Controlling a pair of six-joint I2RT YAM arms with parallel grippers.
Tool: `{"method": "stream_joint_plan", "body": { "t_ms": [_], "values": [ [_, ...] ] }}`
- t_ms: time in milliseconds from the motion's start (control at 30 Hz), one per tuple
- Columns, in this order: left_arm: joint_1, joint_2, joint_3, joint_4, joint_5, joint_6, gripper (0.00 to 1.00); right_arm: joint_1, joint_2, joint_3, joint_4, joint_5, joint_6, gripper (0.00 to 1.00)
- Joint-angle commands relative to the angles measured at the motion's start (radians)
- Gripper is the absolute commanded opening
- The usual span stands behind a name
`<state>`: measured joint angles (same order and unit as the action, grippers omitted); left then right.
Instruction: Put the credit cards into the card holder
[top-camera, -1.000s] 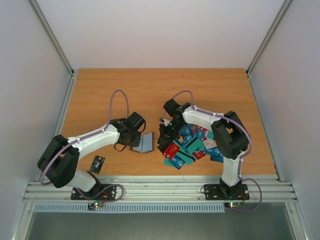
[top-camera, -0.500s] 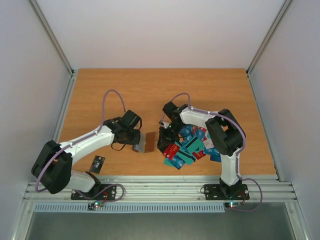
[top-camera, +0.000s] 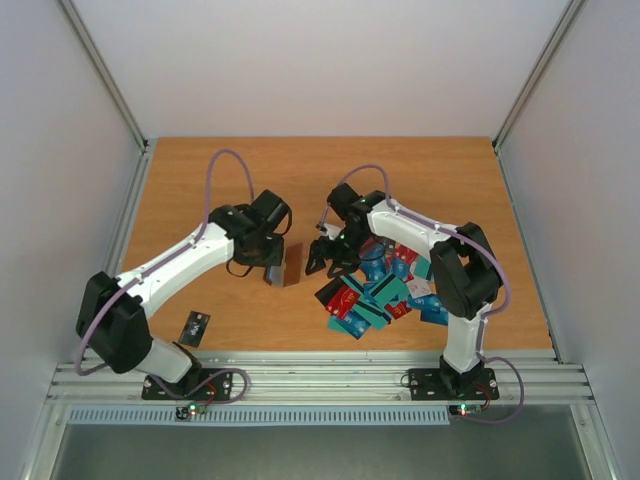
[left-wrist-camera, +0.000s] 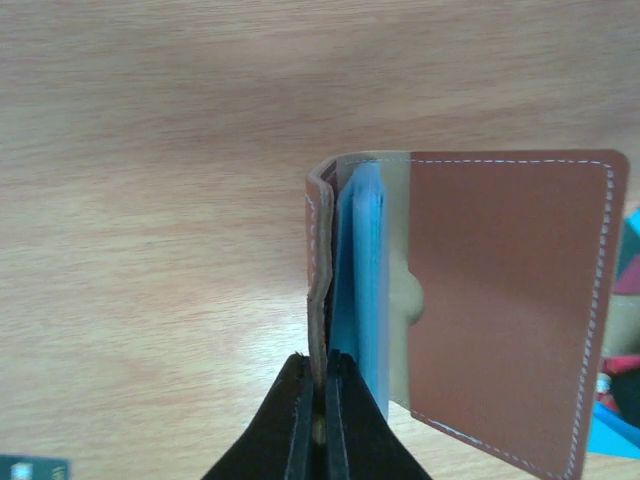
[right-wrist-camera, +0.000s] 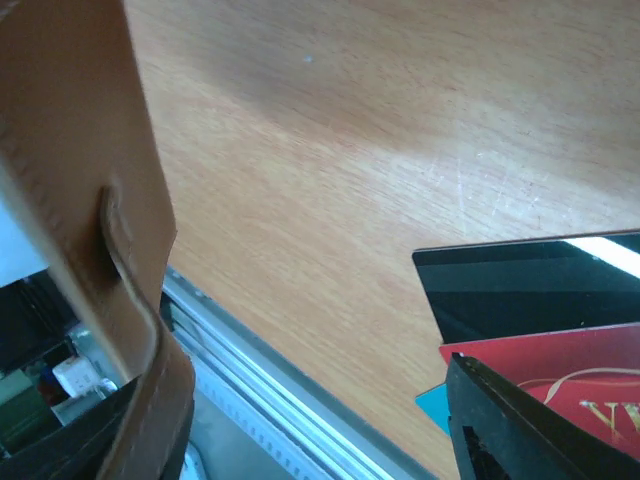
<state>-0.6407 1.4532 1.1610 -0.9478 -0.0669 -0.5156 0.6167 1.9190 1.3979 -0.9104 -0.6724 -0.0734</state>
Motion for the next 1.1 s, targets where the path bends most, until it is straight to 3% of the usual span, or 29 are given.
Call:
{"method": "stream_joint_plan", "body": {
  "t_ms": [0, 167, 400, 567, 767, 900, 1067],
  "values": [
    [-0.013, 0.073, 0.090, -0.181, -0.130, 0.011, 0.00, -0.003, -0.066, 0.026, -0.050, 0.017, -0.013, 0.72],
    [-0.027, 0.120, 0.156, -0.286, -0.286, 0.027, 0.00, -0.005, -0.114, -0.009, -0.056, 0.059, 0.001, 0.79],
    [-0.056, 0.181, 0.269, -0.400, -0.384, 0.027, 0.00, -0.009, -0.167, -0.077, -0.019, 0.060, 0.044, 0.81],
    [-0.059, 0.195, 0.257, -0.339, -0.325, 0.020, 0.00, -0.010, -0.207, -0.151, 0.110, -0.042, 0.134, 0.80],
    [-0.058, 0.256, 0.220, -0.272, -0.269, 0.011, 0.00, -0.010, -0.241, -0.243, 0.431, -0.226, 0.322, 0.72],
    [-0.058, 0.273, 0.193, -0.227, -0.231, 0.002, 0.00, 0.004, -0.209, -0.307, 0.712, -0.310, 0.523, 0.58],
    [-0.057, 0.284, 0.160, -0.178, -0.175, -0.013, 0.00, 0.018, -0.108, -0.297, 0.870, -0.299, 0.661, 0.43]
  ]
}}
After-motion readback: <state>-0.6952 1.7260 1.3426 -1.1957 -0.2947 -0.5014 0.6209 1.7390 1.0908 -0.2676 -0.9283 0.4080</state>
